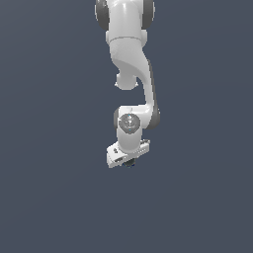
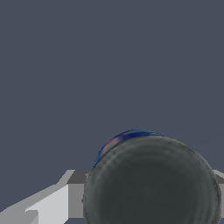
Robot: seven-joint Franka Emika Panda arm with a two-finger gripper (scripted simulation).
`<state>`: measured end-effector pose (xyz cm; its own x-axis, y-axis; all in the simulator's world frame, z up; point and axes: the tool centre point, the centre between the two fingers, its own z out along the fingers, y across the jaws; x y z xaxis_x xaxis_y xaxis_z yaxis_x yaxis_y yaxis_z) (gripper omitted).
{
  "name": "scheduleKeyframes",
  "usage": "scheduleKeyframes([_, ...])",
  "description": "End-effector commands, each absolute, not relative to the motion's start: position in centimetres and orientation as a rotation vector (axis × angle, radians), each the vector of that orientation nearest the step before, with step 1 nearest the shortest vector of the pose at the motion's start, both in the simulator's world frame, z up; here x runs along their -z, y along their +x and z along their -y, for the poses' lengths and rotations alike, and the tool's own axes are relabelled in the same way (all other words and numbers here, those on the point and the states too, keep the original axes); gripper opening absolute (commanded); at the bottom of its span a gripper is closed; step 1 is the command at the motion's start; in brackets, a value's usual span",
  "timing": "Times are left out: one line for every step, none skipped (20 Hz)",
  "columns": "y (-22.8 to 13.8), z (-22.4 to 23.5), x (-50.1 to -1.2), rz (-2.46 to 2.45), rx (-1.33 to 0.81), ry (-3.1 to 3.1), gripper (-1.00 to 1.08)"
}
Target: Pick up the object and move it to a goal position.
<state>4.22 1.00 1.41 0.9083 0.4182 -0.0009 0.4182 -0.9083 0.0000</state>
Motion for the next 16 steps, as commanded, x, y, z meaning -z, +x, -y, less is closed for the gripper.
scheduleKeyframes([4.2,-0.9,-1.5,-0.673,0.001,3.068,-1.0])
scheduleKeyframes([4.3,-0.8,-1.7,-0.673,0.001,3.068,-1.0])
scheduleKeyframes([4.3,-0.7,-1.9,-0.673,0.001,3.068,-1.0])
scheduleKeyframes([4.3,-0.5,-2.2,-0.673,0.001,3.068,-1.0])
scheduleKeyframes([4.3,-0.2,-2.6,-0.673,0.001,3.068,-1.0])
scheduleKeyframes([4.4,0.1,-3.0,-0.673,0.001,3.068,-1.0])
scheduleKeyframes([4.4,0.4,-3.5,-0.673,0.001,3.068,-1.0])
scheduleKeyframes([4.4,0.8,-4.1,-0.673,0.001,3.068,-1.0])
scheduleKeyframes([4.5,1.2,-4.7,-0.673,0.001,3.068,-1.0])
scheduleKeyframes([4.5,1.7,-5.4,-0.673,0.001,3.068,-1.0])
scheduleKeyframes([4.6,2.2,-6.2,-0.673,0.001,3.068,-1.0])
scheduleKeyframes([4.7,2.8,-7.0,-0.673,0.001,3.068,-1.0])
scheduleKeyframes([4.7,3.4,-7.9,-0.673,0.001,3.068,-1.0])
scheduleKeyframes([4.8,4.0,-8.8,-0.673,0.001,3.068,-1.0])
scheduleKeyframes([4.9,4.6,-9.8,-0.674,0.0,3.069,-1.0])
scheduleKeyframes([5.0,5.3,-10.8,-0.674,0.0,3.069,-1.0])
